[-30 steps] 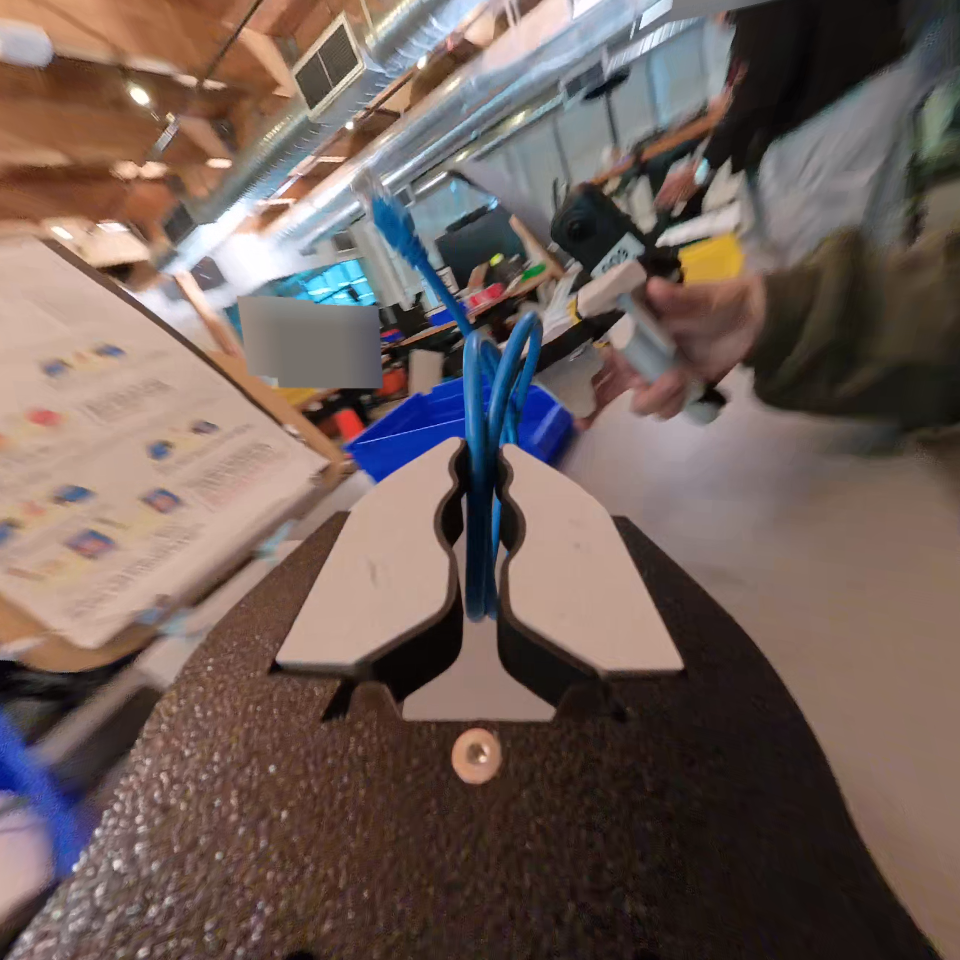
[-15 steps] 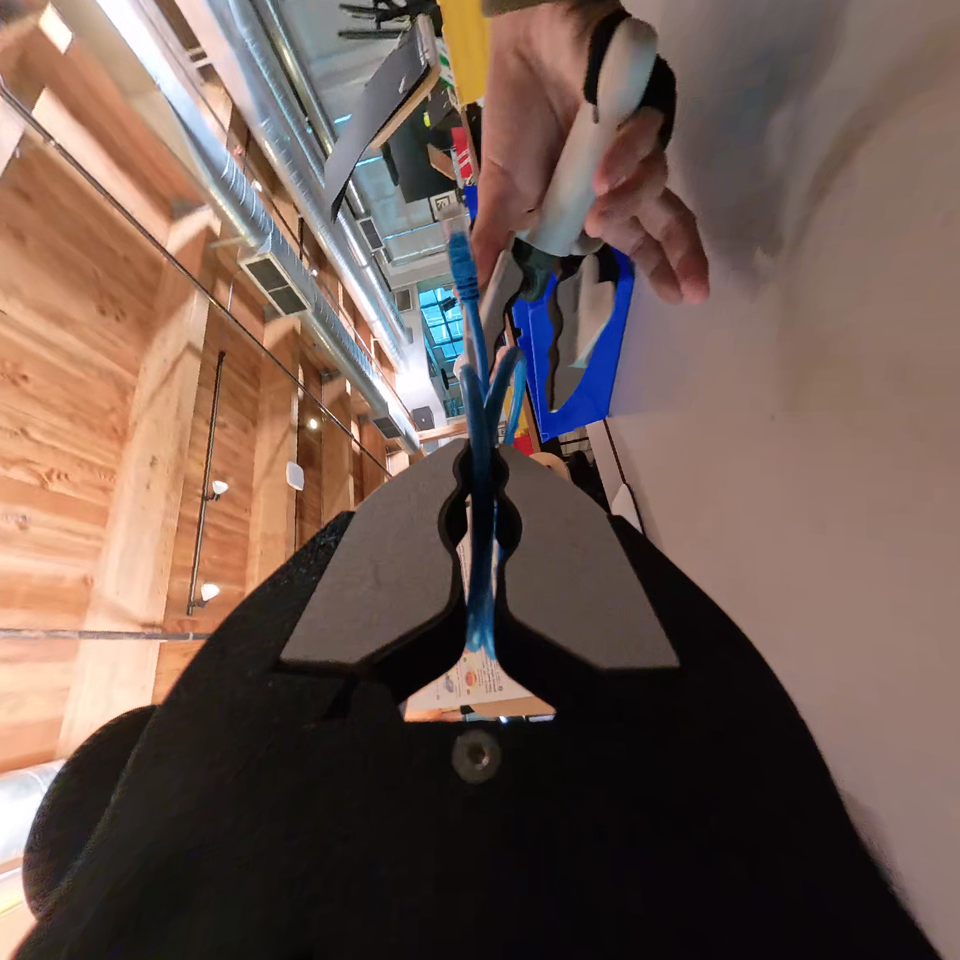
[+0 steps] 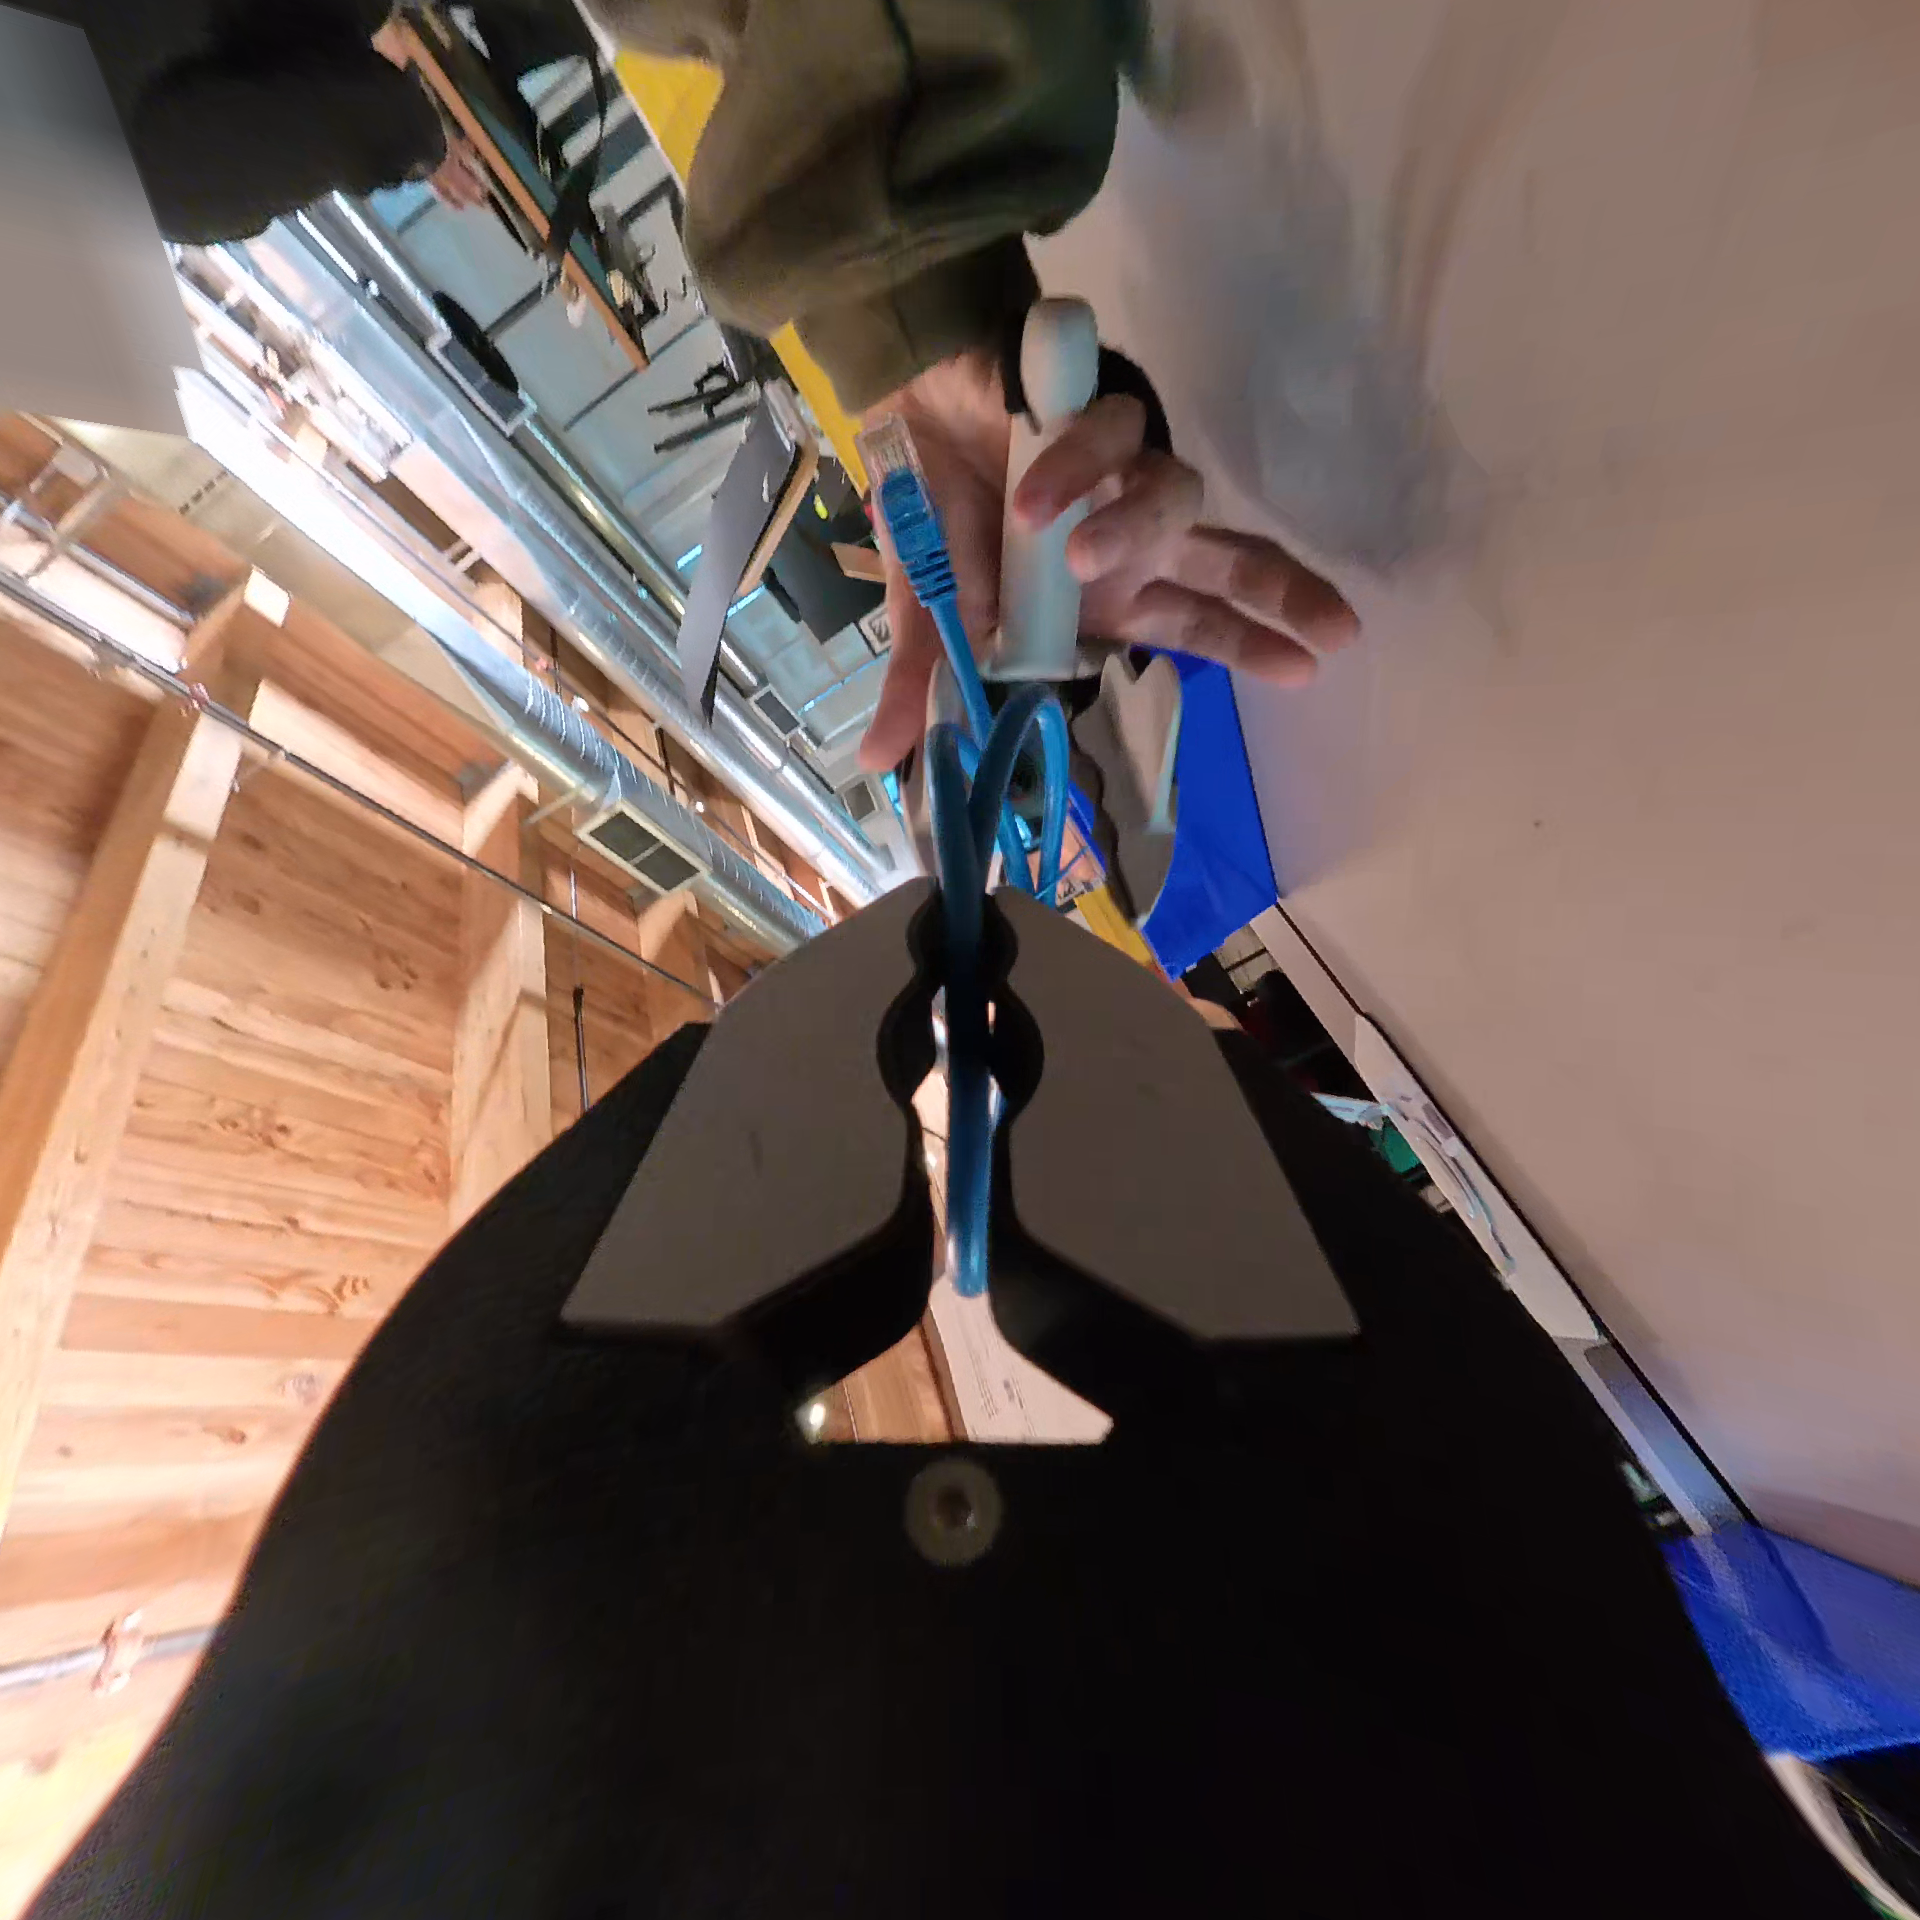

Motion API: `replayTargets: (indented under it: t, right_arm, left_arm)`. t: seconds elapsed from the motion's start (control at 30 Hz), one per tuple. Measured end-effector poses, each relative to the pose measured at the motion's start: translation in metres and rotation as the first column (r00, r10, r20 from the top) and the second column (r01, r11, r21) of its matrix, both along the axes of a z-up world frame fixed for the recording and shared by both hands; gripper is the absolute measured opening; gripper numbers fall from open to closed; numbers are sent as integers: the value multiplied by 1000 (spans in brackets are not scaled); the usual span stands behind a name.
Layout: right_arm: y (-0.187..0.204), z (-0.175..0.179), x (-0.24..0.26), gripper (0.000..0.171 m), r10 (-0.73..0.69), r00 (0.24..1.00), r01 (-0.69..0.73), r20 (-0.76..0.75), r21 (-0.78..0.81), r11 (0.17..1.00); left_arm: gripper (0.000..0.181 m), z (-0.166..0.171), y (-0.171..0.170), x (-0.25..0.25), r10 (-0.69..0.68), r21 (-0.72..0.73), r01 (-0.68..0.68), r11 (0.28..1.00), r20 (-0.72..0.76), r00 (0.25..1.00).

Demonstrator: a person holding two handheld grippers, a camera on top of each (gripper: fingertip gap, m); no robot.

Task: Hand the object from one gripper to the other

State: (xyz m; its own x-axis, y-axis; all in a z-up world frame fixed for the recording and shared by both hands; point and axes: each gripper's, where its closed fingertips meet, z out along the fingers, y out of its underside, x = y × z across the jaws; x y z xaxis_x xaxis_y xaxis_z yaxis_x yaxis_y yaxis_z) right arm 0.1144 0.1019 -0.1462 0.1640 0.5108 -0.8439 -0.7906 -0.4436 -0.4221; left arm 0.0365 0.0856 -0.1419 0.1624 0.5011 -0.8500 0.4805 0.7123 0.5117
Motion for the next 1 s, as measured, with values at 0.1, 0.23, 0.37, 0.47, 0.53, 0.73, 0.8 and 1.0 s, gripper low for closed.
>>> replayTargets:
  t: [0.1, 0.23, 0.37, 0.47, 0.53, 0.73, 0.8, 1.0]
  right_arm:
    - [0, 3, -3, 43, 15, 1000, -15, 0, 13, 1000]
    - [-6, 5, -3, 17, 31, 999, -32, 21, 40, 999]
    - [-6, 3, 3, 16, -17, 996, 15, 82, 26, 1000]
    - [-4, 1, 12, 16, -86, 983, 80, 165, 40, 996]
    - [-1, 2, 17, 15, -152, 955, 140, 256, 64, 988]
    - [-3, 16, 28, 15, -297, 726, 287, 621, 118, 950]
    - [-7, 23, 28, 15, -309, 586, 309, 749, 146, 940]
    - [-8, 28, 19, 15, -221, -37, 300, 975, 222, 928]
  left_arm:
    - [5, -6, -8, -4, -33, 44, 34, 998, -23, 999]
    - [5, -4, -11, -4, -44, 46, 45, 998, -32, 999]
    - [5, -1, -2, 3, -12, 6, 12, 1000, -47, 999]
    - [7, -4, 13, 12, 58, -58, -64, 996, -104, 993]
    - [12, -8, 27, 19, 111, -156, -140, 978, -183, 977]
    - [36, -27, 52, 26, 80, -483, -421, 768, -580, 811]
    - [43, -19, 46, 22, -61, -573, -508, 643, -700, 711]
    - [39, 47, 39, 40, -279, -663, -684, 306, -749, 601]
